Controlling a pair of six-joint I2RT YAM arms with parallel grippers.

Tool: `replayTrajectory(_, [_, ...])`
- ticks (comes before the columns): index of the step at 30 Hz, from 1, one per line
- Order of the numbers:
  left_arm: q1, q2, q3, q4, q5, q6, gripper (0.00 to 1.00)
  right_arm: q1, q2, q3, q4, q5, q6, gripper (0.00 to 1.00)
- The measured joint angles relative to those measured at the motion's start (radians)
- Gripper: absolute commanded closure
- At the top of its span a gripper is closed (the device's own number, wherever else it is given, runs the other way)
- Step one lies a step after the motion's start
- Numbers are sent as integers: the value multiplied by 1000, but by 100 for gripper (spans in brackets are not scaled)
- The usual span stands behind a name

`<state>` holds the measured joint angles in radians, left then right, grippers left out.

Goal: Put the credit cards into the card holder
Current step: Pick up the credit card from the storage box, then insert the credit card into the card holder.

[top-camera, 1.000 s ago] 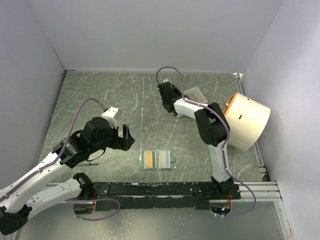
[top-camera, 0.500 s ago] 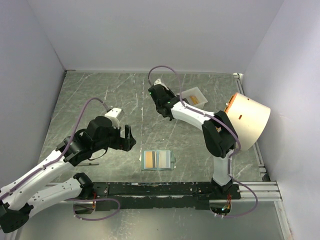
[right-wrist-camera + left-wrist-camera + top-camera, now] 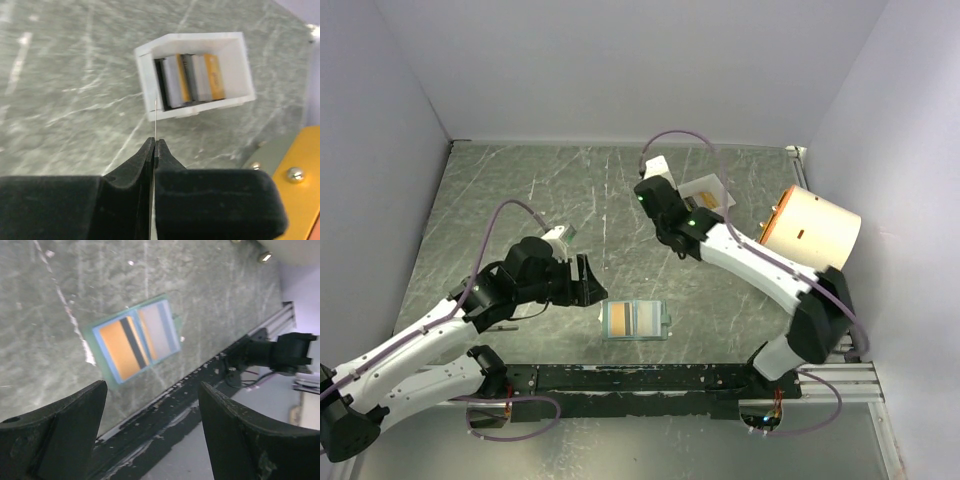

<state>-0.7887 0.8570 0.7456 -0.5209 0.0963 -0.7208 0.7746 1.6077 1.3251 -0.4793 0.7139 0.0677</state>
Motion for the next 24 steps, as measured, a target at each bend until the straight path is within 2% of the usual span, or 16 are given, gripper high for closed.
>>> replayTrajectory(5, [0, -16, -43, 92, 86, -119, 20, 15, -255, -146, 51, -225, 167, 100])
replayTrajectory(11, [0, -71, -70, 220, 100, -234, 23, 27, -488, -366, 199, -495, 389, 100])
replayTrajectory(15, [0, -85, -94, 292, 99, -292, 20, 37, -616, -514, 337, -635, 537, 100])
replayTrajectory(20, [0, -62, -95, 356, 96, -322, 19, 39, -724, -635, 500, -763, 695, 100])
replayTrajectory(24, [0, -30, -95, 411, 99, -331, 28, 40, -747, -690, 623, -854, 790, 100])
